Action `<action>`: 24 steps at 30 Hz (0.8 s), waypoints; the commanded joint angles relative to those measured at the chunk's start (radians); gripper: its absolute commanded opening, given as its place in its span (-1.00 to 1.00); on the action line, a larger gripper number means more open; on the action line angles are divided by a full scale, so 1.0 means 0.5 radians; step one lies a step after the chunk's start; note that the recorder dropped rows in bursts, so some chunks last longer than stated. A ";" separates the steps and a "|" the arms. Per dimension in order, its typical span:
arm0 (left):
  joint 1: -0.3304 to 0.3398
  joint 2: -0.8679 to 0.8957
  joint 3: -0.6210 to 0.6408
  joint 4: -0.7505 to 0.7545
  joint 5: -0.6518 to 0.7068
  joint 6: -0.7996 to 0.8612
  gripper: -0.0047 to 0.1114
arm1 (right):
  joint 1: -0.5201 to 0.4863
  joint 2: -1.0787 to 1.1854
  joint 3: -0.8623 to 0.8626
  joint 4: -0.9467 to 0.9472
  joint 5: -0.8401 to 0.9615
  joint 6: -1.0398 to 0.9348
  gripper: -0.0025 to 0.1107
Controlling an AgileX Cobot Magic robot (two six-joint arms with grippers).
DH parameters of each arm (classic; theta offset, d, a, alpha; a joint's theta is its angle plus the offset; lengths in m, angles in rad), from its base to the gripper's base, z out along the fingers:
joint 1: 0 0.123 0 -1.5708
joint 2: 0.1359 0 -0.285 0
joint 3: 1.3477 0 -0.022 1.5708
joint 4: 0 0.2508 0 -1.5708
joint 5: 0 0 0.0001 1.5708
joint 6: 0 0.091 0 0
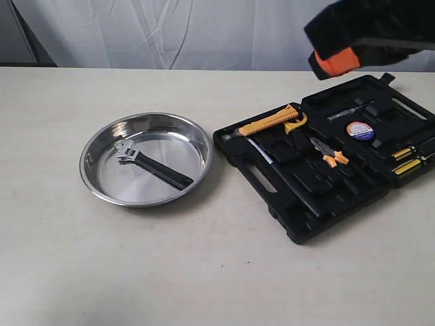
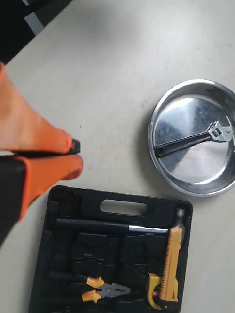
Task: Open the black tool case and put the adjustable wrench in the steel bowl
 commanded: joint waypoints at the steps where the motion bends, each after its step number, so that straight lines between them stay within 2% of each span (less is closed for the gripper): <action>1: -0.011 -0.009 0.003 -0.001 -0.028 -0.012 -0.91 | -0.006 -0.122 0.017 -0.027 -0.006 0.018 -0.97; 5: -0.011 -0.009 0.003 -0.001 -0.028 -0.012 -0.91 | -0.006 -0.393 0.257 -0.077 -0.322 0.026 -0.97; 7: -0.011 -0.009 0.003 -0.001 -0.028 -0.012 -0.91 | -0.040 -0.597 0.499 -0.099 -0.581 0.026 -0.97; 10: -0.011 -0.009 0.003 -0.001 -0.028 -0.012 -0.91 | -0.224 -0.878 0.863 -0.053 -0.970 0.026 -0.97; 14: -0.011 -0.009 0.003 -0.001 -0.028 -0.012 -0.91 | -0.618 -1.210 1.391 0.088 -1.316 0.020 -0.97; 17: -0.011 -0.009 0.003 -0.001 -0.028 -0.012 -0.91 | -1.166 -1.687 1.859 0.181 -1.508 0.010 -0.97; 24: -0.011 -0.009 0.003 -0.001 -0.028 -0.012 -0.91 | -1.660 -2.325 2.222 0.219 -1.570 -0.090 -0.97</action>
